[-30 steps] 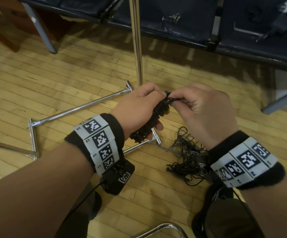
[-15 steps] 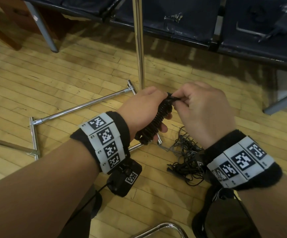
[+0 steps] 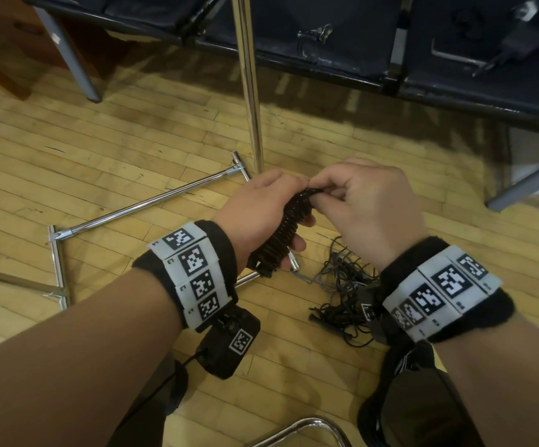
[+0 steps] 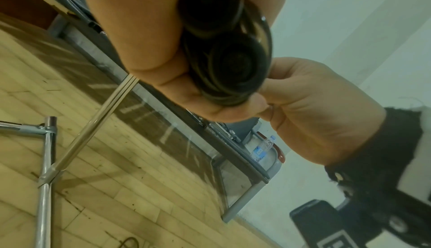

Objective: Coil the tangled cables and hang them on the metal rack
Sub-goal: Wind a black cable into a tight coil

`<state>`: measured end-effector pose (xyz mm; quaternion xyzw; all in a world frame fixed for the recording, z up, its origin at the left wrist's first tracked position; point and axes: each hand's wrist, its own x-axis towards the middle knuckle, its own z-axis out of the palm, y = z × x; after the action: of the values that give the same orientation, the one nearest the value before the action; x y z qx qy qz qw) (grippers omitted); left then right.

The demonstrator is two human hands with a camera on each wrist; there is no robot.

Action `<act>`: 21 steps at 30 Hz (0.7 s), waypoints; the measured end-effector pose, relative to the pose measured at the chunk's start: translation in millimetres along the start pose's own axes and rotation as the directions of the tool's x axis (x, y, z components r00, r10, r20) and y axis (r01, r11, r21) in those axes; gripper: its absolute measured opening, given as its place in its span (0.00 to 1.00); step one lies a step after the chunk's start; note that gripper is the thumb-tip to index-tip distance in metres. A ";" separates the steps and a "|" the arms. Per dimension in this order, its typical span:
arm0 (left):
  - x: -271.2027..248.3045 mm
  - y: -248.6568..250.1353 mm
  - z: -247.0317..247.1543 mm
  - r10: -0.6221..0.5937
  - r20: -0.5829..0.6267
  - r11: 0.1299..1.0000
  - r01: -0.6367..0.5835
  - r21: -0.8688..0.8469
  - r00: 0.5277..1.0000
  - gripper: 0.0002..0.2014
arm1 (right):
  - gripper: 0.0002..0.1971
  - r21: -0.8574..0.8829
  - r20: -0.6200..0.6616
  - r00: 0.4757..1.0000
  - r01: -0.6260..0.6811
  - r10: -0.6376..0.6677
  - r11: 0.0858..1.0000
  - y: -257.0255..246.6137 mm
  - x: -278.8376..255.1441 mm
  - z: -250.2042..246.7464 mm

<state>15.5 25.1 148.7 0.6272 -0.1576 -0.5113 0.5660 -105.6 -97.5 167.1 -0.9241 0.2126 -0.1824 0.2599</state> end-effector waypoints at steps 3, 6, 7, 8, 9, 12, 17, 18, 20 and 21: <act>1.1 1.0 -2.3 0.050 0.018 0.995 -0.048 -0.087 0.999 0.12 | 0.08 0.191 -0.031 0.998 -0.048 0.055 0.980 2.4 1.0 -8.6; 1.7 3.4 -1.3 0.157 -0.016 0.982 -0.158 -0.103 0.987 0.09 | 0.09 0.459 0.023 0.991 -0.128 0.133 0.879 1.2 -1.0 -16.2; 1.5 3.3 0.3 0.210 -0.050 0.976 -0.212 -0.050 0.976 0.09 | 0.07 0.516 0.050 0.984 -0.173 0.172 0.839 0.0 -2.0 -17.4; 1.0 2.5 2.8 0.267 -0.085 0.964 -0.265 0.031 0.960 0.08 | 0.05 0.549 0.077 0.972 -0.227 0.221 0.804 -1.3 -3.3 -17.5; 0.3 1.2 6.0 0.321 -0.112 0.943 -0.308 0.125 0.940 0.08 | 0.04 0.563 0.091 0.958 -0.275 0.272 0.780 -2.3 -5.0 -16.6; -1.3 -4.2 15.9 0.435 -0.131 0.862 -0.370 0.346 0.891 0.05 | 0.04 0.602 0.056 0.922 -0.337 0.382 0.724 -4.4 -9.3 -10.8; 0.5 -9.5 20.5 0.523 -0.153 0.778 -0.396 0.488 0.839 0.10 | 0.04 0.779 0.098 0.861 -0.378 0.499 0.500 -7.0 -9.2 -5.9; 0.6 -10.1 20.6 0.534 -0.150 0.764 -0.398 0.508 0.832 0.10 | 0.05 0.805 0.123 0.852 -0.385 0.508 0.452 -7.4 -8.7 -5.5; 0.4 -10.9 20.2 0.561 -0.144 0.728 -0.403 0.555 0.815 0.12 | 0.06 0.825 0.160 0.840 -0.402 0.519 0.396 -8.6 -8.0 -4.7; 0.0 -10.8 19.8 0.576 -0.139 0.707 -0.406 0.579 0.805 0.12 | 0.05 0.826 0.168 0.835 -0.409 0.524 0.387 -9.2 -7.9 -4.1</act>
<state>-4.8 17.5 142.5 0.7624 -0.3630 -0.1718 0.5075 -111.4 -88.2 173.7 -0.5731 0.3645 -0.2357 0.6951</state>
